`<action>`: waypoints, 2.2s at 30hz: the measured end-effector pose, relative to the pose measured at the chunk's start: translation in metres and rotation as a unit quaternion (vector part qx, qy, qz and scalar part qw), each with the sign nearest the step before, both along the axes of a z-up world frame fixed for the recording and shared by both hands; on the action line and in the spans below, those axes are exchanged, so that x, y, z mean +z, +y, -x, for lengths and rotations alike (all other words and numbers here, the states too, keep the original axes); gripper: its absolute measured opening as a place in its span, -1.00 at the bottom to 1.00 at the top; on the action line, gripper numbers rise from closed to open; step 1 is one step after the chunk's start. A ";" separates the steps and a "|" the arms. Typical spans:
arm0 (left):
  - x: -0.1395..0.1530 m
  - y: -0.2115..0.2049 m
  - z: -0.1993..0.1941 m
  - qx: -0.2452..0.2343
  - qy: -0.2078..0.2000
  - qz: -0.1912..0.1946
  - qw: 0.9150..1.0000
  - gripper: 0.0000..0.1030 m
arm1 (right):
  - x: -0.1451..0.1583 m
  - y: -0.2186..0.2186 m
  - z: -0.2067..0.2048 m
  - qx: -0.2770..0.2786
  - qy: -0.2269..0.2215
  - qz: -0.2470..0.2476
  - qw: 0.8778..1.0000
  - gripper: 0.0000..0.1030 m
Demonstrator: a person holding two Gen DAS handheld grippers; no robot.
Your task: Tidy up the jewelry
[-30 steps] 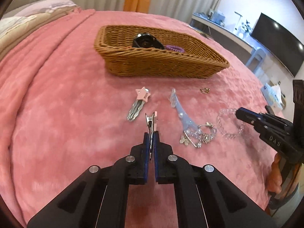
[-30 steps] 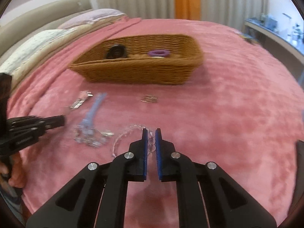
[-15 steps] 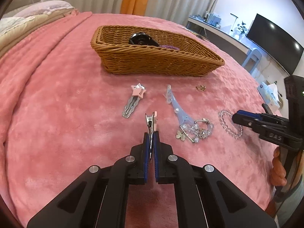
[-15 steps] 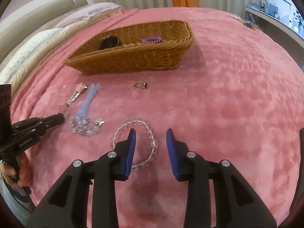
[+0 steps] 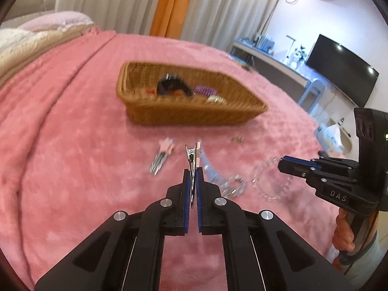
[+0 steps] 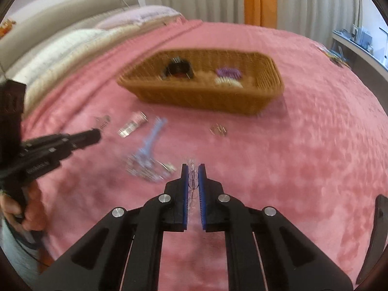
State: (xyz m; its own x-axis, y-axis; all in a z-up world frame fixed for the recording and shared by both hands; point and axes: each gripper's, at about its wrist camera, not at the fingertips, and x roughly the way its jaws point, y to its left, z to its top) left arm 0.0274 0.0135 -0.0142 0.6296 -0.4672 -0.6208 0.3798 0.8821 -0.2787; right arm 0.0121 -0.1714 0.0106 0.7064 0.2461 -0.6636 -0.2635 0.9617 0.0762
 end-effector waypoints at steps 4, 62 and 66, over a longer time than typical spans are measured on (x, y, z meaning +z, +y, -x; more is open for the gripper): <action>0.031 -0.003 0.000 -0.008 -0.028 0.006 1.000 -0.95 | 0.029 0.004 0.002 0.006 -0.027 -0.005 1.000 -0.88; 0.078 0.033 -0.012 0.082 -0.079 0.011 0.993 0.38 | 0.022 0.010 -0.043 -0.021 -0.019 -0.040 0.999 -0.01; 0.050 0.032 -0.027 0.081 -0.050 -0.019 0.995 0.38 | -0.001 0.028 -0.046 -0.010 0.011 -0.035 0.999 -0.02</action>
